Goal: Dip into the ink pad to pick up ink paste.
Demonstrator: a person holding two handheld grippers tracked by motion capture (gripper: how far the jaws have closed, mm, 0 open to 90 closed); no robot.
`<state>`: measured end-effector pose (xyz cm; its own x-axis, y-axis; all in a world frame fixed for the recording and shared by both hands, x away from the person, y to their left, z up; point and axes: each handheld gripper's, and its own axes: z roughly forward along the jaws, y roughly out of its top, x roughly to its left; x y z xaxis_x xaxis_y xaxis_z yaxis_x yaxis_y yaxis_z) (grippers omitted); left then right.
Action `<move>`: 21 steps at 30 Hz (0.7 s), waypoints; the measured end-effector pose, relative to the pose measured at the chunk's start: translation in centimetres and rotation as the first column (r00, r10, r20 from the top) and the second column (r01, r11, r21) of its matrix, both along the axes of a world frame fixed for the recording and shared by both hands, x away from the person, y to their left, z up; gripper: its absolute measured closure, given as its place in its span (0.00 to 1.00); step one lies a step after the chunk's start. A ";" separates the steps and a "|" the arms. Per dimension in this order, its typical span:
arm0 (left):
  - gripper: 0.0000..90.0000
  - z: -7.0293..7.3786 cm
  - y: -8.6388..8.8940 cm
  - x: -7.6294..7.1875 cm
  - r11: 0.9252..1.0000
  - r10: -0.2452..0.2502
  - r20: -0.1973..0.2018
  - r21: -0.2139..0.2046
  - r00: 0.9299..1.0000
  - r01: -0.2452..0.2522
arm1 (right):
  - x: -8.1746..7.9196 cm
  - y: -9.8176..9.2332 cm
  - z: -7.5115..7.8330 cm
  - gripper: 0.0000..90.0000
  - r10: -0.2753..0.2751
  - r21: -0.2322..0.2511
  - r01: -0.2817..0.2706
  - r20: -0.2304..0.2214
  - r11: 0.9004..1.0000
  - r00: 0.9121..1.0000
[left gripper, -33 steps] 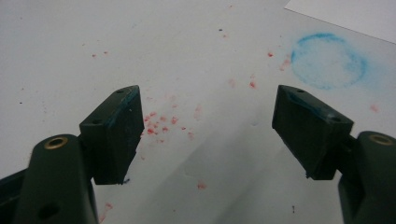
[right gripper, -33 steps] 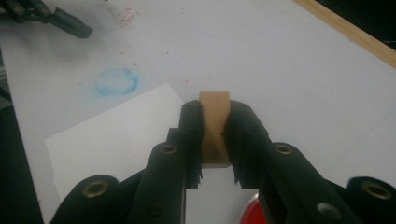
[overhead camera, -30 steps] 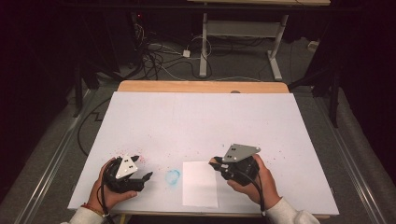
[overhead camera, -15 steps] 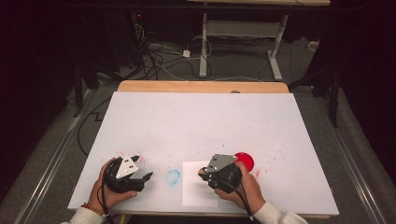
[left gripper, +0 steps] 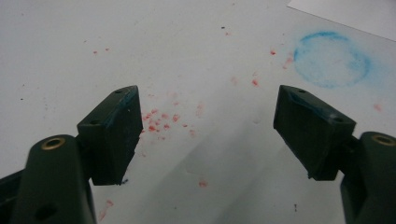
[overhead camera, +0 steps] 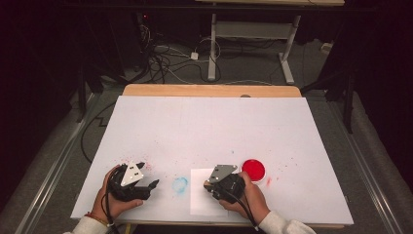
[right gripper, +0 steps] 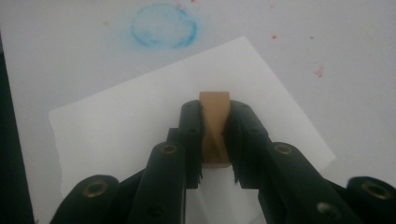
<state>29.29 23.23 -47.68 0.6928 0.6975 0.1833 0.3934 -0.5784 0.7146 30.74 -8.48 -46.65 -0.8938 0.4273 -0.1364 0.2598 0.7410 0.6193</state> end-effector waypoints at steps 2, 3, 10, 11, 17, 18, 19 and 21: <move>0.26 0.0 0.0 0.0 1.000 -0.001 -0.001 -0.003 1.000 0.001 | 0.1 0.0 -0.2 0.85 0.006 0.002 -0.006 -0.003 1.000 1.000; 0.26 0.0 0.0 0.0 1.000 0.000 -0.001 -0.003 1.000 0.000 | 0.1 0.0 -0.2 0.85 0.006 0.002 -0.006 -0.003 1.000 1.000; 0.26 0.0 0.1 0.0 1.000 0.000 0.000 -0.006 1.000 0.000 | 0.1 0.0 -0.3 0.85 0.007 -0.001 -0.007 -0.005 1.000 1.000; 0.26 0.0 0.1 0.0 1.000 -0.001 0.000 -0.008 1.000 0.001 | 0.1 0.0 -0.4 0.85 0.007 -0.002 -0.007 0.000 1.000 1.000; 0.26 0.1 0.1 0.0 1.000 -0.003 0.001 -0.014 1.000 0.003 | 0.2 -0.1 -0.5 0.85 0.007 0.009 -0.007 -0.010 1.000 1.000; 0.26 0.1 0.1 0.0 1.000 -0.003 0.001 -0.014 1.000 0.003 | 0.2 -0.1 -0.4 0.85 0.008 0.008 -0.007 -0.009 1.000 1.000; 0.26 0.1 0.1 0.0 1.000 -0.003 0.000 -0.012 1.000 0.003 | 0.2 0.0 -0.5 0.85 0.008 0.007 -0.008 -0.007 1.000 1.000; 0.26 0.1 0.0 0.0 1.000 -0.003 0.000 -0.011 1.000 0.003 | 0.1 0.0 -0.5 0.85 0.002 0.009 -0.002 -0.010 1.000 1.000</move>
<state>29.27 23.28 -47.63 0.6948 0.6975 0.1755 0.3918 -0.5716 0.7209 30.88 -8.51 -47.12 -0.8960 0.4266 -0.1236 0.2644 0.7361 0.6231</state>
